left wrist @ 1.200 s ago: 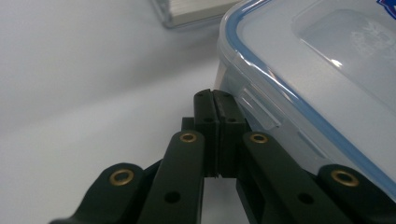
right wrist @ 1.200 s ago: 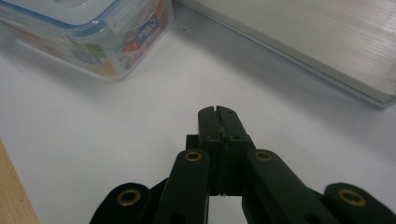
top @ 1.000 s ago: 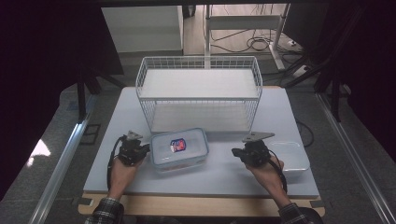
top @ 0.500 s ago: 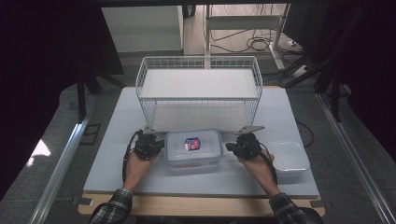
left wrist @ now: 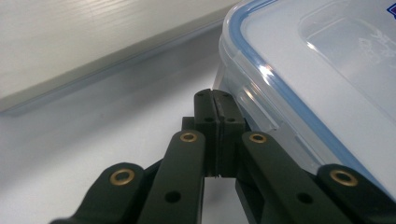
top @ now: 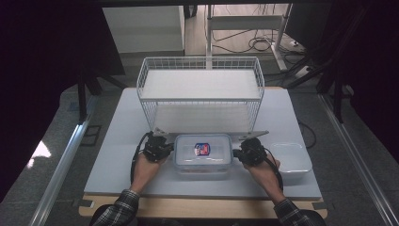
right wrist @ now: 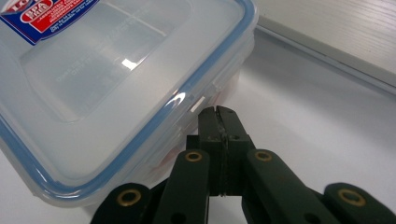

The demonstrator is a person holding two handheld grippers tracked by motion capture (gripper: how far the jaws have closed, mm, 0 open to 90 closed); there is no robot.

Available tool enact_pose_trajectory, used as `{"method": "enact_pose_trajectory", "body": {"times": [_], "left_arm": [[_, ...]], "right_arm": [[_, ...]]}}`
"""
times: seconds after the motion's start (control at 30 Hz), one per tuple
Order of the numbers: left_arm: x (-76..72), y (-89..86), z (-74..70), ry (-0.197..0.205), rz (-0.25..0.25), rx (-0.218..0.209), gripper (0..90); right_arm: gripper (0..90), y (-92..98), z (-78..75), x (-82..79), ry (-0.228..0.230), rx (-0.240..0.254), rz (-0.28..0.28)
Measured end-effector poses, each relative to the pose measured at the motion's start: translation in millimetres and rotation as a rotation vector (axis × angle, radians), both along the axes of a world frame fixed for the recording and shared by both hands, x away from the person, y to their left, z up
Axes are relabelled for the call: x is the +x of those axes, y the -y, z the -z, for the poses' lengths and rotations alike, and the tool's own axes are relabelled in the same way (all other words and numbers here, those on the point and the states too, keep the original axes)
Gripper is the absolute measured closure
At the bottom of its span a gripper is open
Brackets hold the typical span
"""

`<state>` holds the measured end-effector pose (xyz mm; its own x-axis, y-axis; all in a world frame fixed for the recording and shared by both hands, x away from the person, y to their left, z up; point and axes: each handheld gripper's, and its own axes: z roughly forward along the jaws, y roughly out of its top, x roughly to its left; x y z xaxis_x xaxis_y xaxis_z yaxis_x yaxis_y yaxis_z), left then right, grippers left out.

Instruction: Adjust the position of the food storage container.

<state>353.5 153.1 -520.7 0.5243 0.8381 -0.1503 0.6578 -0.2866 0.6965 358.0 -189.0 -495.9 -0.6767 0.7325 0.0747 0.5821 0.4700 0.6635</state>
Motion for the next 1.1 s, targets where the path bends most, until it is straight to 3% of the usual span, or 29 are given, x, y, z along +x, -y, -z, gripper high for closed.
{"method": "enact_pose_trajectory", "body": {"times": [0.1,0.17,0.3,0.43,0.57,0.73,0.77,0.93,1.1], "left_arm": [[-0.7,-0.3,-1.3,0.002,0.003,0.019,88.7],[-3.9,-4.8,-3.9,0.027,0.004,0.042,81.8],[-15.9,-20.0,-12.5,0.071,-0.012,0.019,67.7],[-28.7,-28.6,-18.1,0.118,-0.004,0.025,51.2],[-38.8,-31.6,-22.5,0.136,0.012,0.011,36.9],[-48.3,-31.7,-23.3,0.153,0.029,0.005,22.0],[-53.4,-31.3,-22.1,0.159,0.028,0.012,17.7],[-62.8,-32.8,-19.9,0.179,0.032,0.002,8.7],[-71.3,-34.5,-17.0,0.211,0.064,0.020,7.1]], "right_arm": [[89.9,-0.7,-1.2,-2.1,0.015,-0.021,0.000],[87.7,1.5,-4.7,-3.0,0.037,-0.021,0.007],[81.9,15.3,-14.8,-7.5,0.076,0.020,0.008],[72.1,23.7,-20.9,-14.9,0.101,0.061,-0.002],[59.5,26.7,-26.1,-21.9,0.141,0.073,-0.021],[50.0,28.2,-28.2,-26.5,0.150,0.082,-0.030],[43.5,28.1,-28.3,-29.1,0.161,0.080,-0.031],[33.4,27.4,-27.6,-33.9,0.166,0.101,-0.026],[25.1,27.4,-27.6,-39.4,0.165,0.126,-0.026]]}}
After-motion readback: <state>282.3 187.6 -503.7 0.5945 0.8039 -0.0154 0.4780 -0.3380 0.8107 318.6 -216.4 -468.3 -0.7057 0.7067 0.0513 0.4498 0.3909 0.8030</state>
